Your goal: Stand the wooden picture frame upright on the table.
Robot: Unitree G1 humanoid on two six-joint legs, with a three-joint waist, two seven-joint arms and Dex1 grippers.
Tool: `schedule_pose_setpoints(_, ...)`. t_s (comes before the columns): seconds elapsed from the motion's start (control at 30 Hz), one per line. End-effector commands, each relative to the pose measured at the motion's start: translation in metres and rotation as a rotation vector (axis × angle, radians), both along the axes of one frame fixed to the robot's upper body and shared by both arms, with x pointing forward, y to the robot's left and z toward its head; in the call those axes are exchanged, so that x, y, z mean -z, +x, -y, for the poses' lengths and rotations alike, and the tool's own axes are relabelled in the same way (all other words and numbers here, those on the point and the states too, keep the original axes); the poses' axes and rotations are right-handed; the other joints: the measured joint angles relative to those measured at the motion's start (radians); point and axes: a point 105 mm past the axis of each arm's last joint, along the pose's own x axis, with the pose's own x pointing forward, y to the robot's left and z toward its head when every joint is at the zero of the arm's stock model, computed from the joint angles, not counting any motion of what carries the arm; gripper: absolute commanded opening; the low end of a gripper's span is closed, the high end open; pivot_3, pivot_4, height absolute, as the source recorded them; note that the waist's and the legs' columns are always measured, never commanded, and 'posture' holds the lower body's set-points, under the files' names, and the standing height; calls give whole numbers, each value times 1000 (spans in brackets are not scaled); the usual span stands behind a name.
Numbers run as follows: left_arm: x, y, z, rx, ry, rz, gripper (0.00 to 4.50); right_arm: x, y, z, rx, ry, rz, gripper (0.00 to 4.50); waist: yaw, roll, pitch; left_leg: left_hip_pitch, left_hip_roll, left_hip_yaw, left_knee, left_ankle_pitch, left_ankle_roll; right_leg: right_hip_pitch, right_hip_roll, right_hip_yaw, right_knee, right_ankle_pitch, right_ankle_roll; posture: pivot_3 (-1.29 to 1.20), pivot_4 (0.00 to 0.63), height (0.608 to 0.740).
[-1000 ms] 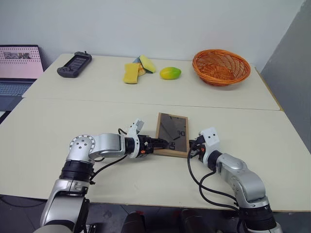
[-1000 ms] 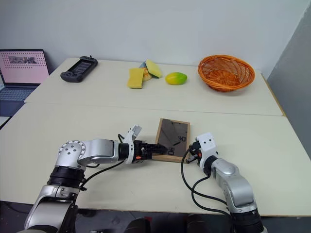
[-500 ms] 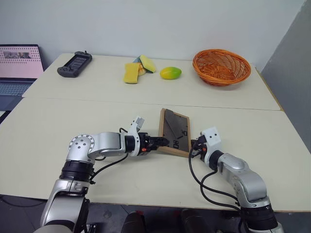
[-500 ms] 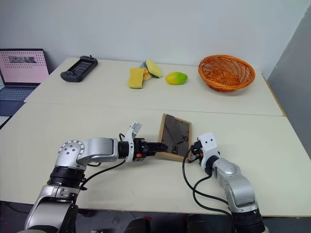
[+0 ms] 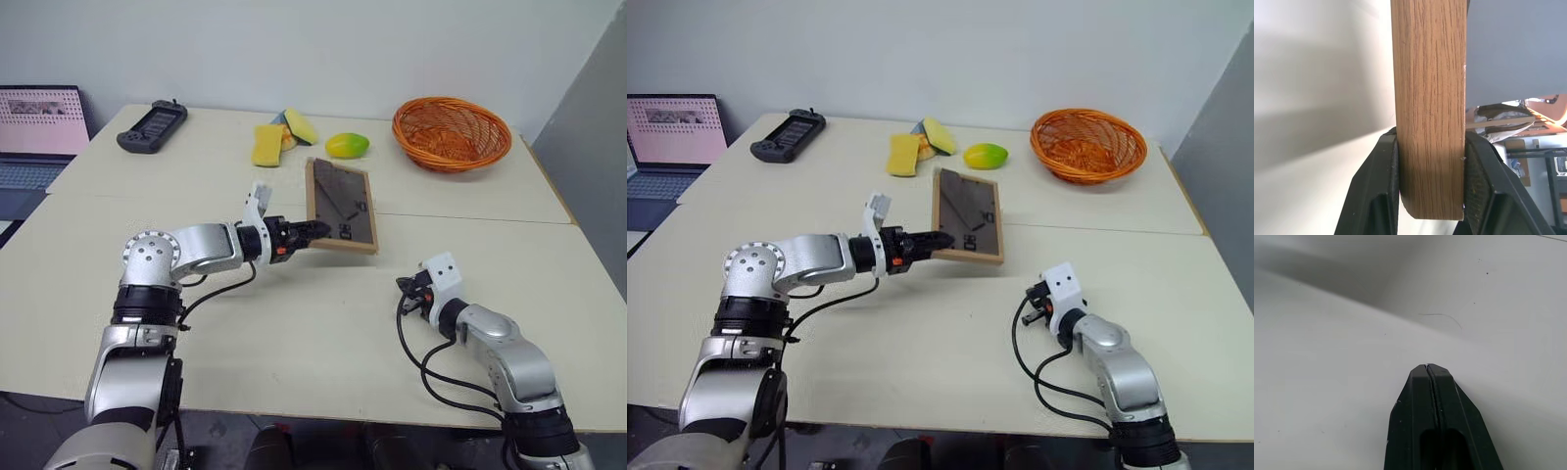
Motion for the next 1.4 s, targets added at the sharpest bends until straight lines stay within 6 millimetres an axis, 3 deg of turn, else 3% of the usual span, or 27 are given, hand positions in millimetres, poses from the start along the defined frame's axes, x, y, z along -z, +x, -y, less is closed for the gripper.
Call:
schedule_pose_setpoints(0.03, -84, -13, 7, 109, 60, 539, 1304, -1, 3, 17, -6, -3, 3, 0, 0, 0, 0, -2, 0, 0, 0, 0, 0, -2, 0, 0, 0, 0, 0, 0, 150, 740)
schedule_pose_setpoints(0.07, -91, -22, 11, 167, 124, 672, 1304, 0, 3, 20, -20, -2, -2, 0, -1, 0, 1, -3, 0, 0, 0, 0, 0, -3, 0, 0, 0, 0, 0, 0, 150, 740)
schedule_pose_setpoints(0.13, -88, -37, 15, 288, 278, 896, 1304, -8, 2, 25, -75, 19, 2, 0, 0, 0, 1, -3, -1, 1, -3, 1, -1, -4, -2, 1, -2, 0, 0, 0, 150, 740)
schedule_pose_setpoints(0.23, -73, -42, 14, 374, 394, 1013, 1304, -19, 1, 28, -124, 43, 17, 0, 14, 3, 0, -1, -3, 2, -9, 2, -3, -1, -5, 0, -8, 0, -1, 0, 150, 740)
schedule_pose_setpoints(0.33, -55, -42, 7, 422, 503, 1086, 1304, -70, -10, 24, -324, 135, 96, 0, 17, 7, 3, -1, -4, 2, -9, 2, -2, 1, -5, 0, -10, 0, -1, 0, 150, 740)
schedule_pose_setpoints(0.47, -48, -37, 0, 395, 512, 1079, 1304, -120, -12, 29, -408, 183, 191, 0, 16, 7, 10, -1, -4, 0, -8, 0, 3, 1, -5, -1, -9, 0, 0, 0, 150, 740)
schedule_pose_setpoints(0.67, -37, -30, -12, 369, 573, 1084, 1304, -175, -20, 24, -484, 260, 303, 0, 15, 8, 10, -2, -4, -1, -9, 0, 4, 1, -5, -1, -9, 0, 0, 0, 150, 740)
schedule_pose_setpoints(0.93, -40, -31, -12, 371, 566, 1091, 1304, -180, -21, 4, -489, 305, 315, 0, 17, 8, 10, -3, -4, -1, -8, 0, 4, 1, -5, -2, -8, 0, 0, 0, 150, 740)
schedule_pose_setpoints(1.23, -42, -31, -11, 380, 570, 1095, 1304, -171, -24, -12, -502, 310, 303, 1895, 16, 8, 10, -3, -4, -2, -1, 0, 4, 1, -5, -2, -1, 0, 0, 0, 150, 740)
schedule_pose_setpoints(1.4, -44, -28, -8, 379, 565, 1102, 1304, -170, -25, -24, -523, 326, 303, 1895, 15, 8, 10, -3, -4, -3, 3, 0, 5, 2, -4, -3, 2, -1, 0, 0, 150, 740)
